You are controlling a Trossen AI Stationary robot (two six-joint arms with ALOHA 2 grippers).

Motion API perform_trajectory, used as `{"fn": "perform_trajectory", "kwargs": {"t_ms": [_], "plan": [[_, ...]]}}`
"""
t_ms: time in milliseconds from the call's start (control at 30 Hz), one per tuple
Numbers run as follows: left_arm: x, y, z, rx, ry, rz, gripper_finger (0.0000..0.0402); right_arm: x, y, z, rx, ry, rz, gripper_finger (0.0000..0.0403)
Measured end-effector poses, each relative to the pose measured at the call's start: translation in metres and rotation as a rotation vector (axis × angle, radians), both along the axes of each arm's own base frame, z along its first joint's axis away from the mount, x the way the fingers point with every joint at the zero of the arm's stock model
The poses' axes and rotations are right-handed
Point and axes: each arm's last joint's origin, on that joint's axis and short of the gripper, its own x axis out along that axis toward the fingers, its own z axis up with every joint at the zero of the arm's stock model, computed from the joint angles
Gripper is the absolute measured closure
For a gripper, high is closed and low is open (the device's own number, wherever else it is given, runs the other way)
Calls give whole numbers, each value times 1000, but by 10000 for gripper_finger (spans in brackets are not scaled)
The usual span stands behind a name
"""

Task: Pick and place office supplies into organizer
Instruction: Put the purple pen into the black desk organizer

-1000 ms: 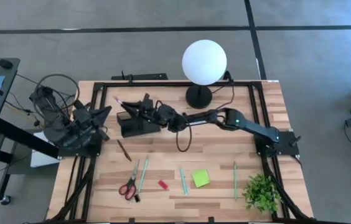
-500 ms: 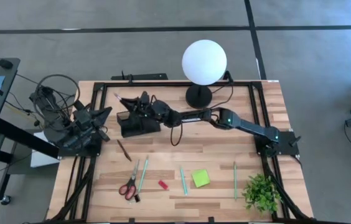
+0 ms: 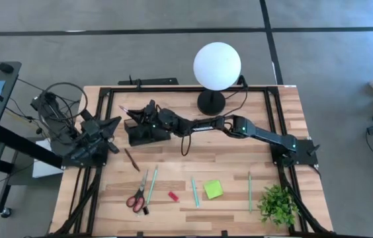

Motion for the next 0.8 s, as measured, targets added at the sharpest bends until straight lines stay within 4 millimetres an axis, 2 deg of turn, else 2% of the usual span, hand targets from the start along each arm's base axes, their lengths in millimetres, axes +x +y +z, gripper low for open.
{"fn": "perform_trajectory", "kwargs": {"t_ms": [300,800], "plan": [[1,-1,-1,4,4,0,401,-1,-10,-1,-18,13,112,377],[1,-1,-1,2,2,0,402,-1,-6,-2,-57,23,207,375]]}}
